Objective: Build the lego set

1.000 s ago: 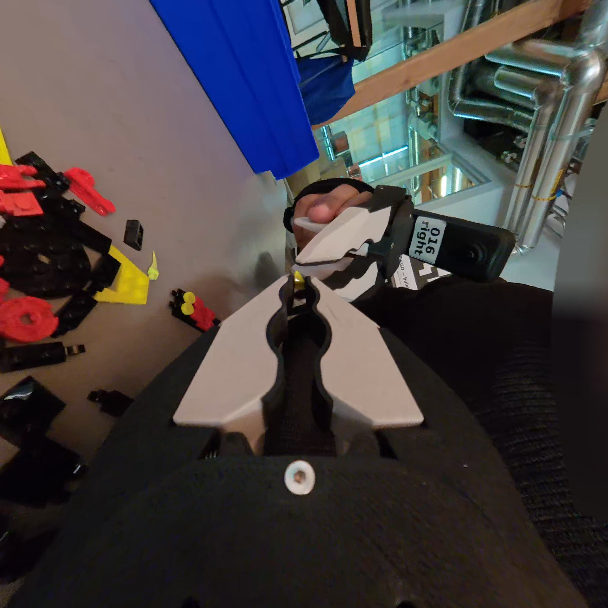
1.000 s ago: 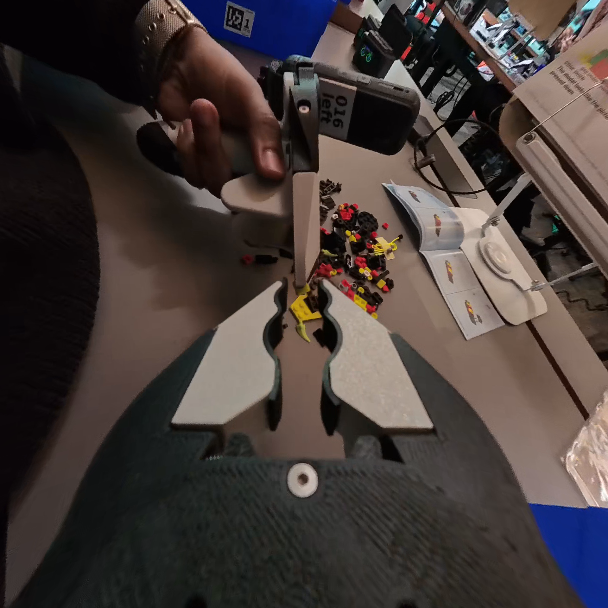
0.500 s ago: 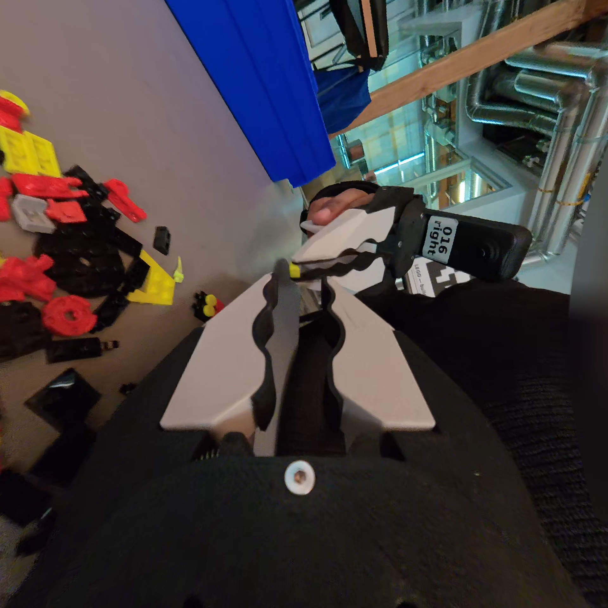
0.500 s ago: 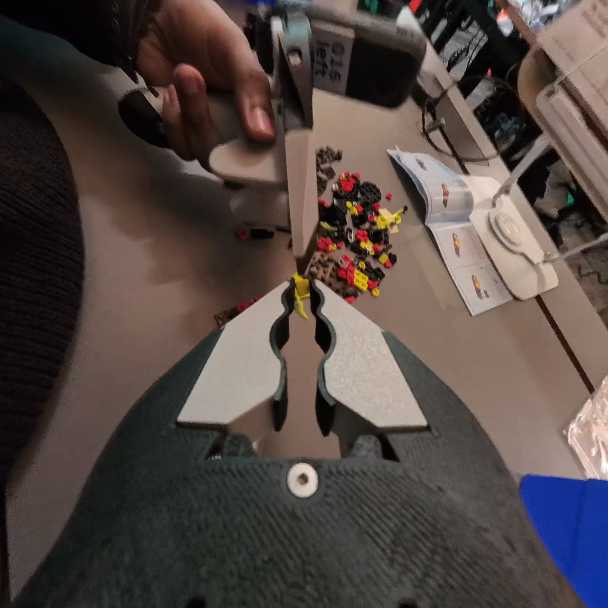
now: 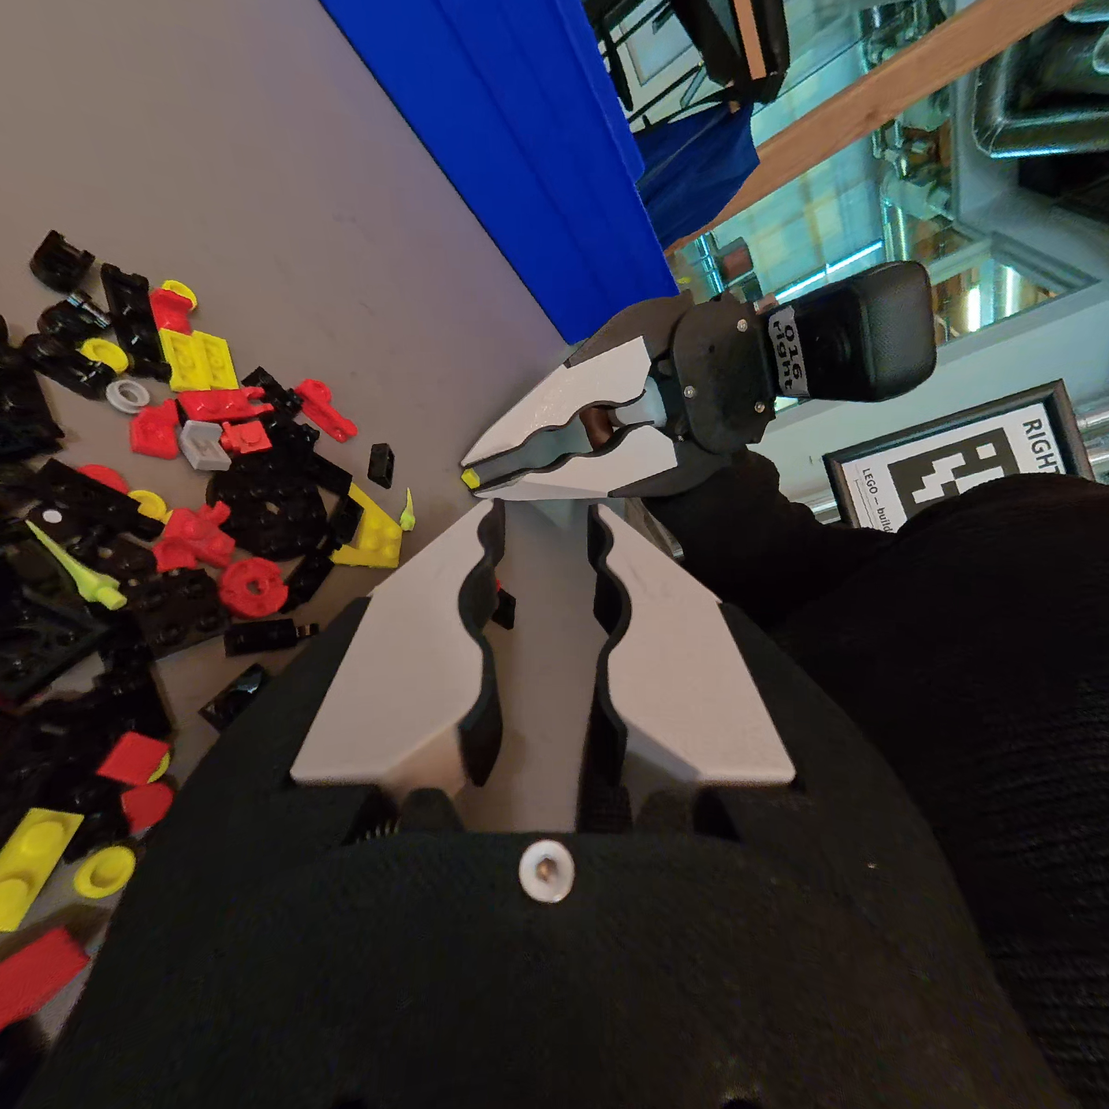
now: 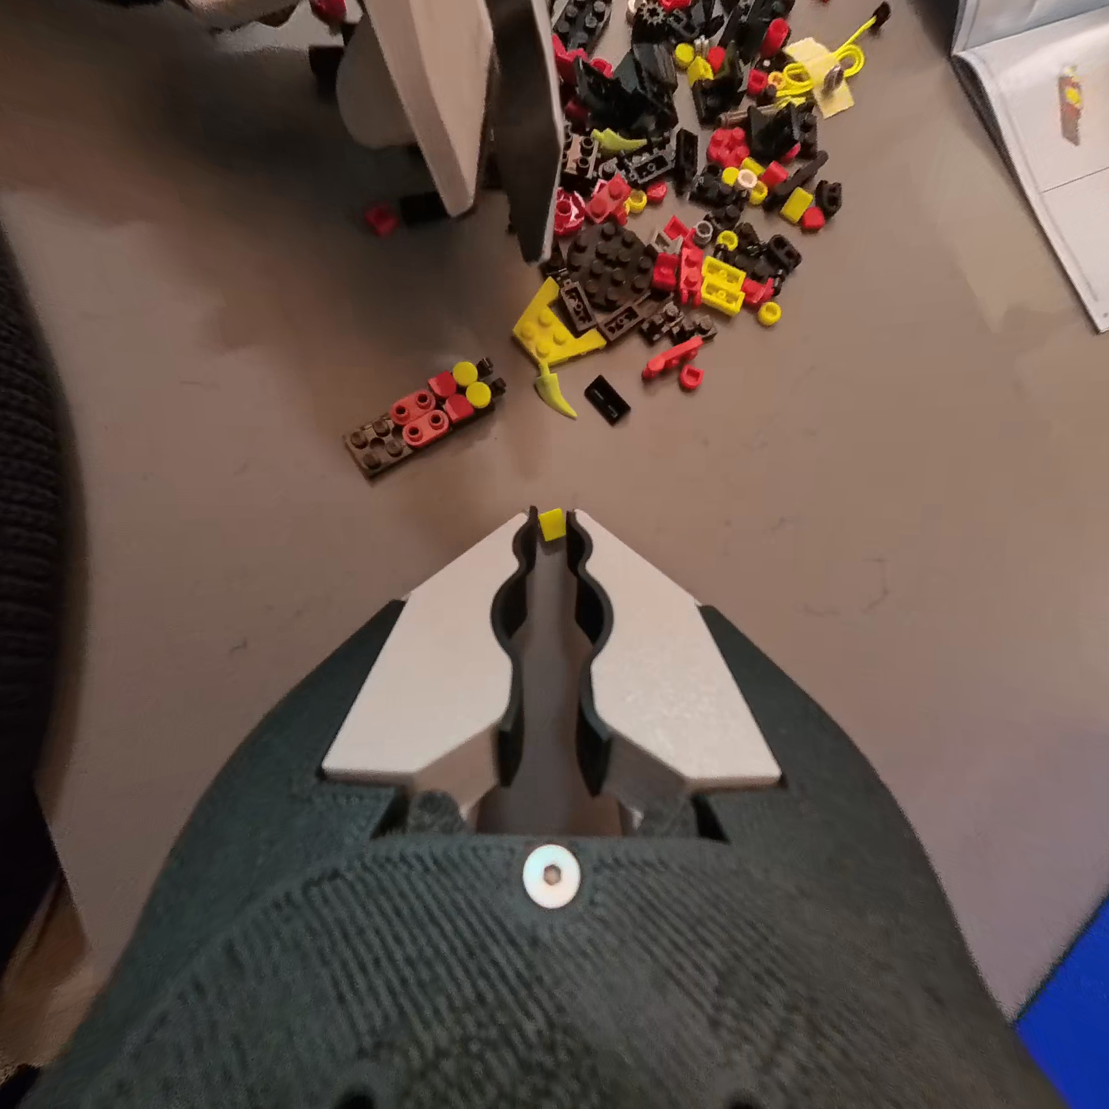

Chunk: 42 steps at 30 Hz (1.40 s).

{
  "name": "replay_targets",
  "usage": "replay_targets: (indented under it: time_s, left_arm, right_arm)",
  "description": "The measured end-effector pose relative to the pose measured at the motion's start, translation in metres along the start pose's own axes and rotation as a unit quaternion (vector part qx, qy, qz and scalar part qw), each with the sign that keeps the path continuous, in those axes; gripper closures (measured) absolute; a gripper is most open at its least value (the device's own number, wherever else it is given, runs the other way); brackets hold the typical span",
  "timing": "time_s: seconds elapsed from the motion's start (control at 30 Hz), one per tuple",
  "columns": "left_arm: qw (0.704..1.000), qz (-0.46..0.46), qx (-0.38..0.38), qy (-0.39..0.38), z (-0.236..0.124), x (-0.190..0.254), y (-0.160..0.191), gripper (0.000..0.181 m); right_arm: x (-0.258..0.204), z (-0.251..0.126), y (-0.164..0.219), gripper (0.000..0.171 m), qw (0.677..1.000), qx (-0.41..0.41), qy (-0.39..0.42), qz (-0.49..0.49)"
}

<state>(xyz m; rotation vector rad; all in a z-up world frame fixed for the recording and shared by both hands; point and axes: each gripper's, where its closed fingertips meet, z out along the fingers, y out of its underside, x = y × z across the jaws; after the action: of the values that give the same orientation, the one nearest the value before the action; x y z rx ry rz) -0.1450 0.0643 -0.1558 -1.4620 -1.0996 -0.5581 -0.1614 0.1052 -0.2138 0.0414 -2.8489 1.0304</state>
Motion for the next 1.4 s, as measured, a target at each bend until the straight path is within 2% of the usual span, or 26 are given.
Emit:
replay_targets:
  time_s: [0.23,0.37,0.47,0.53,0.7,1.03,1.17,1.4]
  left_arm:
    - [1.0,0.02,0.007,-0.002,0.0,0.003,-0.003,0.156]
    - [0.999,0.038,0.008,-0.019,-0.001,0.002,-0.003,0.158]
    - [0.998,0.056,-0.002,-0.039,0.0,-0.002,0.0,0.16]
    - [0.996,0.072,-0.015,-0.055,0.002,-0.005,0.004,0.16]
    - [0.991,0.102,-0.043,-0.075,0.007,-0.008,0.013,0.159]
    - [0.993,0.094,-0.018,-0.062,0.003,-0.004,0.004,0.161]
    - [0.993,0.096,-0.02,-0.063,0.003,-0.004,0.005,0.161]
    - [0.989,0.12,-0.033,-0.082,0.003,-0.008,0.008,0.162]
  right_arm:
    - [0.002,-0.008,-0.002,0.153,0.999,0.0,0.027,0.041]
    - [0.01,-0.015,0.0,0.15,0.985,-0.011,0.079,0.15]
    - [-0.001,-0.015,0.002,0.149,0.967,0.009,0.068,0.247]
    - [-0.01,-0.013,0.004,0.151,0.961,0.013,0.054,0.27]
    - [-0.012,-0.003,0.002,0.151,0.966,0.006,0.046,0.254]
    - [0.001,0.006,-0.005,0.155,0.97,0.007,0.071,0.231]
    - [0.004,0.006,-0.004,0.164,0.971,0.003,0.082,0.222]
    - [0.002,0.005,-0.005,0.165,0.974,0.003,0.078,0.213]
